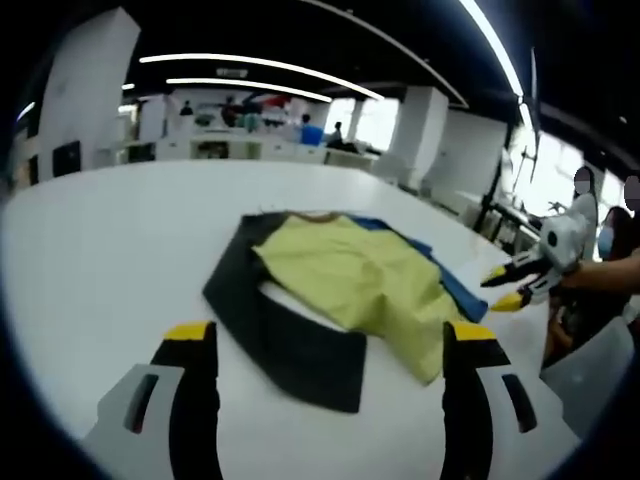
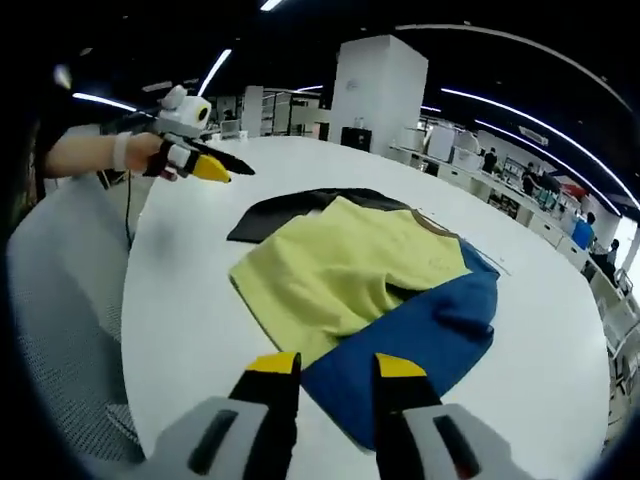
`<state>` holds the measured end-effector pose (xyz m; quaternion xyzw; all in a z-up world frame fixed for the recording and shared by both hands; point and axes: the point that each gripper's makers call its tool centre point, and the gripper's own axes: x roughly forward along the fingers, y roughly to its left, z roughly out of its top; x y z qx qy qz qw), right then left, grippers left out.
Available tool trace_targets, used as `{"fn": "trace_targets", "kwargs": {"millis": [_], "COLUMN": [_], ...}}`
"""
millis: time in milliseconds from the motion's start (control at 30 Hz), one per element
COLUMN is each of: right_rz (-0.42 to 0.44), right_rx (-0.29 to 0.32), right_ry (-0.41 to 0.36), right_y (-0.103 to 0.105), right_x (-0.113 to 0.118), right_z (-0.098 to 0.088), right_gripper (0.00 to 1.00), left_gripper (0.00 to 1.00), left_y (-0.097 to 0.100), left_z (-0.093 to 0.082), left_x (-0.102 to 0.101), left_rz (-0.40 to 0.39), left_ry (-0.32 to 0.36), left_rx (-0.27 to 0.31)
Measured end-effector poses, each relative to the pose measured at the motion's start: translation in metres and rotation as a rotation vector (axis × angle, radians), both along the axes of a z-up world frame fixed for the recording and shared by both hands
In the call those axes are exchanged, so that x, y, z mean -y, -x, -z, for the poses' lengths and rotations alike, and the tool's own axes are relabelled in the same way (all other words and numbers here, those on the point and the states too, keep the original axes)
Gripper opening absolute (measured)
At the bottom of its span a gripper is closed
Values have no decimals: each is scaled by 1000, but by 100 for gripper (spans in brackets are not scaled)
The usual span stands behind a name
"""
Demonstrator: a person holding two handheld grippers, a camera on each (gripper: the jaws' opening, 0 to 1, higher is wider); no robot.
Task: Fold the garment on the visible template until the final outline fits inside the template.
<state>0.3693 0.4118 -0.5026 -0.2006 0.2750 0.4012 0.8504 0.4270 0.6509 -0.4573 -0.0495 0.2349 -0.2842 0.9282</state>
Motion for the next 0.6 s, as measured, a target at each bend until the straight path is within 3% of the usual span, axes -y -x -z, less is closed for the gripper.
{"fn": "trace_targets", "kwargs": {"millis": [233,600], "right_rz": [-21,-27], "right_rx": [1,-13], "right_ry": [67,93], "right_y": [2,5], "right_x": [-5,-7], "right_z": [17,26], "right_gripper": [15,4], "left_gripper": [89,87], "left_y": [2,4], "left_z": [1,6], "left_x": [0,0], "left_rz": [1,-10], "left_ry": [8,23], "left_rx": [-7,-22]}}
